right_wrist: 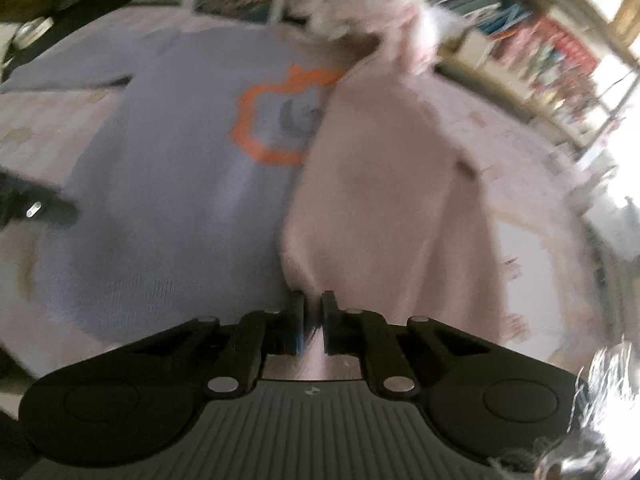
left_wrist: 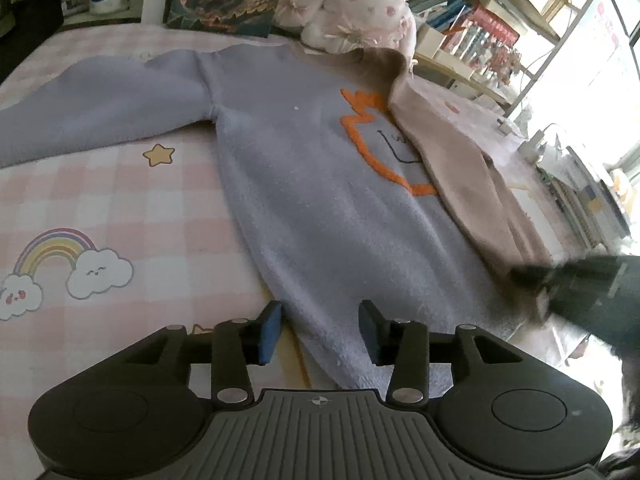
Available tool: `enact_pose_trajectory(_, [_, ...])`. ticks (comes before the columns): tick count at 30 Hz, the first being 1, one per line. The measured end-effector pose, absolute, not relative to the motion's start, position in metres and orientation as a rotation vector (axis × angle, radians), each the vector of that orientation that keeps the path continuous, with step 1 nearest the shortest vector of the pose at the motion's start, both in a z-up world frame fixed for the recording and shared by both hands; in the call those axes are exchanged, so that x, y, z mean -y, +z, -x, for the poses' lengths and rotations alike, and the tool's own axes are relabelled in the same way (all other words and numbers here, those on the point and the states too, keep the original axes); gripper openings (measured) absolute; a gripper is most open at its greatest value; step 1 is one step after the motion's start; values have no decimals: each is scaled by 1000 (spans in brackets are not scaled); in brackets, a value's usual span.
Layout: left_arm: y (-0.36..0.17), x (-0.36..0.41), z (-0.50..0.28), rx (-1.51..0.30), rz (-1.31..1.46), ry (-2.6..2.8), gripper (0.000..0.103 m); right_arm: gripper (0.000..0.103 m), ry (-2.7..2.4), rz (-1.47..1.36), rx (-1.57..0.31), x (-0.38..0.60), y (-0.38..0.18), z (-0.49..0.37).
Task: Fold clothes
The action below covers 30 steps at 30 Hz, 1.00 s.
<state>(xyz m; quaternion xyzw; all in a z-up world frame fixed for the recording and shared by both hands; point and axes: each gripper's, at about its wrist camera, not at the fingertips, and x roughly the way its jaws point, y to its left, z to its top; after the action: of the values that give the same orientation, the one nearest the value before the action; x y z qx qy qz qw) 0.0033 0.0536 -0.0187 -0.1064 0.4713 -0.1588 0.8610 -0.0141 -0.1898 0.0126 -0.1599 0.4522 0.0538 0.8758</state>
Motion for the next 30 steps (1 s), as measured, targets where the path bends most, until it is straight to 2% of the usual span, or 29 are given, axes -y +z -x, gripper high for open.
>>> enact_pose_trajectory(7, [-16,-39,2,-991,188,-223,46,7,-52,555,-811,273,42,-46])
enact_pose_trajectory(12, [-15,-17,7,-990,157,-108,54,5,-155,740,-811,346,35,-115])
enact_pose_trajectory(20, [-13,9,14,-1018,132,30,54,5,-287,753,-876,415,6,-199])
enact_pose_trajectory(25, [-11,19,17,-1034,132,79,54,6,-443,707,-862,439,-2,-222])
enact_pose_trajectory(26, [-11,21,17,-1037,131,86,54,12,-474,697,-859,443,-4,-227])
enact_pose_trajectory(27, [-12,23,17,-1041,130,94,54,35,-505,687,-855,448,-6,-231])
enact_pose_trajectory(28, [-12,24,17,-1044,128,101,54,49,-509,666,-839,447,-2,-230])
enact_pose_trajectory(29, [-13,26,16,-1045,126,107,56,59,-489,631,-818,443,3,-227])
enact_pose_trajectory(30, [-13,27,15,-1046,126,113,57,58,-456,566,-805,438,10,-222])
